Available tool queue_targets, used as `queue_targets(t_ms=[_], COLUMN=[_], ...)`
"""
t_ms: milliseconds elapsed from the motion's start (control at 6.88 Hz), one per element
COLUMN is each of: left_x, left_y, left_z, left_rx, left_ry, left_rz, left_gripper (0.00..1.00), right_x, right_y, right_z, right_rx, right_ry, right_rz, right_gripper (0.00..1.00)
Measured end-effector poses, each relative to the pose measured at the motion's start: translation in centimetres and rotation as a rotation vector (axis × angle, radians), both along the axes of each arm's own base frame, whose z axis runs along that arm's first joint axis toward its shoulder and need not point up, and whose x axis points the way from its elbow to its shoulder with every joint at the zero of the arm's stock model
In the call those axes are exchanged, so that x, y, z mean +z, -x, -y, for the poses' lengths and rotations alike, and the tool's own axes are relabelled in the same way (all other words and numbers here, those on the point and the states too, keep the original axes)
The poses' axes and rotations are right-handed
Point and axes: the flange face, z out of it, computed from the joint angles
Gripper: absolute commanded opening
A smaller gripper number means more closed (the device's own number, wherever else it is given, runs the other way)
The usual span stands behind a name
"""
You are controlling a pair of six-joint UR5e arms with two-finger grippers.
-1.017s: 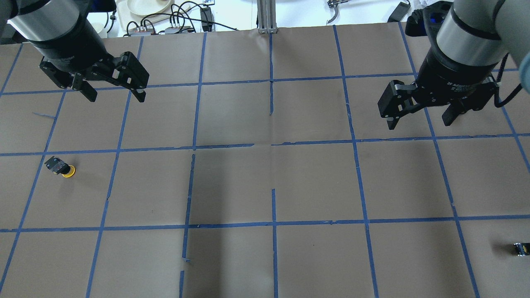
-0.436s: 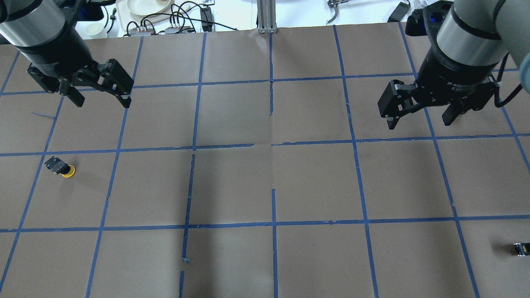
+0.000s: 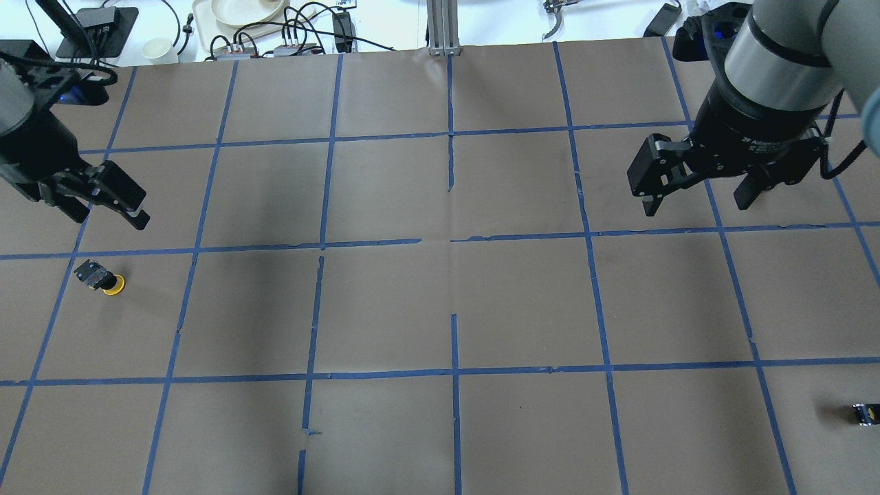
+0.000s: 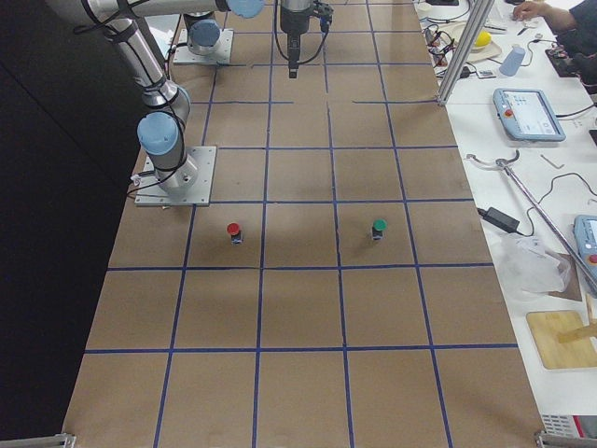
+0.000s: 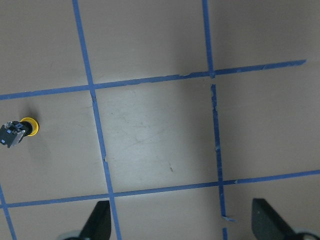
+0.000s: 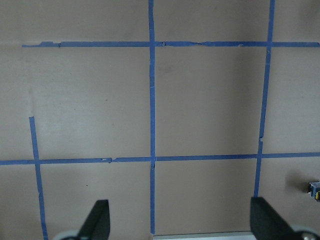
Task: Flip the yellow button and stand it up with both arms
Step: 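Move the left gripper down toward the yellow button lying on its side, then close the left gripper on the yellow button's black base, then lift the yellow button with the left gripper and carry it toward the table center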
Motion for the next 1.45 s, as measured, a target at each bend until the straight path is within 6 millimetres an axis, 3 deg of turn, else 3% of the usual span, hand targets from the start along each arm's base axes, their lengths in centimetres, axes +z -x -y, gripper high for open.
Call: queue_targets(t_ms=[436,726,1308,1453], left_x=[-7.4,-11.6,-18.8,-19.6], left_y=[-10.9,-15.9,-17.3,-17.3], left_z=[0.2,0.4,-0.2,-0.3], left_rx=[-0.185,-0.316,-0.514,-0.543], left_ry=[0.037,0.066,0.149,0.158], left_rz=[-0.036,-0.039,0.042,0.055], left_gripper=[0.99,0.97,0.95,0.72], right_x=[-0.3,-0.4,-0.4,-0.4], right_y=[0.2,0.2,0.2,0.2], right_z=[-0.1,-0.1,-0.1,-0.1], right_rx=[0.001,0.001,0.001,0.002], right_ry=[-0.007,-0.009,-0.009,-0.009], right_rz=[-0.017,-0.02,-0.02,-0.02], right_gripper=[1.0,1.0,1.0,1.0])
